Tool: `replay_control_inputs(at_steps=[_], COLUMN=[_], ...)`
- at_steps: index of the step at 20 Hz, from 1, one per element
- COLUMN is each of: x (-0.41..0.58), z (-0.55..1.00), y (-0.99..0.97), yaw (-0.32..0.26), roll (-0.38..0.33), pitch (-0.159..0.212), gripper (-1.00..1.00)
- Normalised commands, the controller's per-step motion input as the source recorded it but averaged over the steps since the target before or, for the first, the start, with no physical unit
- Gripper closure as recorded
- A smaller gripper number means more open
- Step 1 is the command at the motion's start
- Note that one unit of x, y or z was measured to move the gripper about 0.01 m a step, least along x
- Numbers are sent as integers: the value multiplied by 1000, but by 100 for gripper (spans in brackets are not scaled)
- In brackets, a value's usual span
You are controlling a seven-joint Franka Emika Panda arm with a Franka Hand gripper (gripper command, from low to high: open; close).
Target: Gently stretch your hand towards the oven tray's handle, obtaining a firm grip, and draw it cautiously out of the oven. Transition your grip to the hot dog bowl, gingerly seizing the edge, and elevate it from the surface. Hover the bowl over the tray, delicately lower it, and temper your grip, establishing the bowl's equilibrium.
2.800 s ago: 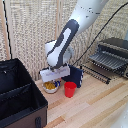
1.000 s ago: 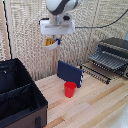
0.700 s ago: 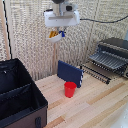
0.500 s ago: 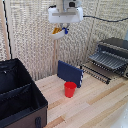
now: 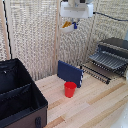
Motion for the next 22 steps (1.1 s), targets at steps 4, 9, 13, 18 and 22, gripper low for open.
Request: replay_control_inputs(at_steps=[4,9,13,18,22], x=[-221,-415,-474,-506,-406], z=[44,-22,-127,-373,-425], y=[-781,-745,-750,-766,-674], yaw=[-133,-141,-139,-105,-100], roll=[0,0,0,0,0], pitch=[-75,-37,-13,0,4], gripper=[100,100,100,100,100])
